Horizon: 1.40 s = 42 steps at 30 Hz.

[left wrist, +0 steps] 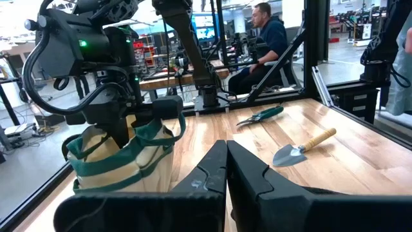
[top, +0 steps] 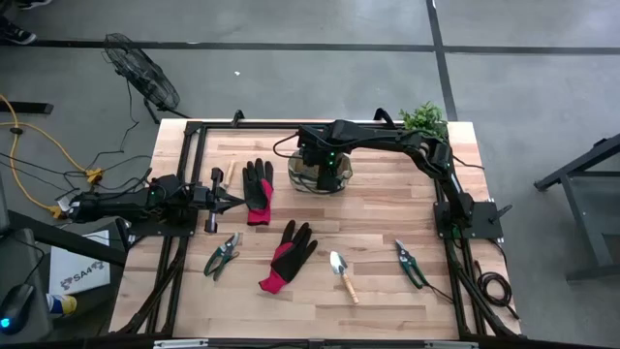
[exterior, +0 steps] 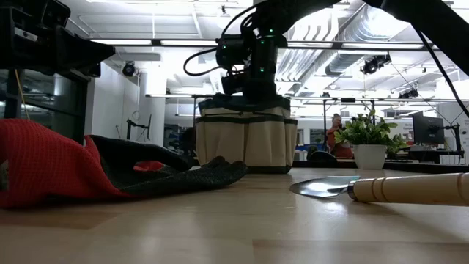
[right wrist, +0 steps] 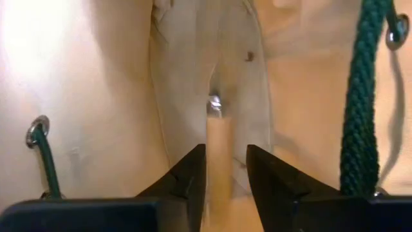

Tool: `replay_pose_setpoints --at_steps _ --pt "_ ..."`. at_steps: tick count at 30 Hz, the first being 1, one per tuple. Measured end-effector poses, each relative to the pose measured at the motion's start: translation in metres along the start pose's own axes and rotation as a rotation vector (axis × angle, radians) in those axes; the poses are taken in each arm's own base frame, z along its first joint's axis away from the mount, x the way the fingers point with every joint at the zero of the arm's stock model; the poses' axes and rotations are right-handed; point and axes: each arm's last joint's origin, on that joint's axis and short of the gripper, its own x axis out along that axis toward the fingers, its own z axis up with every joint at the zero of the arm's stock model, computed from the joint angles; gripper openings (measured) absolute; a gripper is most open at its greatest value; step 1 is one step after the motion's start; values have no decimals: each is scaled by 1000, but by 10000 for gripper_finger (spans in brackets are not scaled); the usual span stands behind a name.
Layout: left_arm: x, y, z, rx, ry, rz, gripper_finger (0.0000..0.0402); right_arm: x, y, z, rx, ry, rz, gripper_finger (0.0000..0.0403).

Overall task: Pick & Place Garden tools in Gardening bag
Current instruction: Put the top brown trowel into the gardening bag, then put the brown trowel into the gardening bag

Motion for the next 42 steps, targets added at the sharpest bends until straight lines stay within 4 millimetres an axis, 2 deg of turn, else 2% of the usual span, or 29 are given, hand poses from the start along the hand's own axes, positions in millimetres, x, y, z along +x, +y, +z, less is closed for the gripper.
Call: replay_pose_setpoints --at_steps 18,24,30,42 --pt "0 0 0 0 0 0 1 -4 1 0 9 -4 1 175" --pt "0 0 0 0 0 0 1 -15 2 -3 7 -22 -1 196" --pt "0 0 0 0 0 0 1 -26 4 -4 3 -45 -4 202" --pt "0 0 0 0 0 0 1 -26 6 -3 22 -46 -58 202"
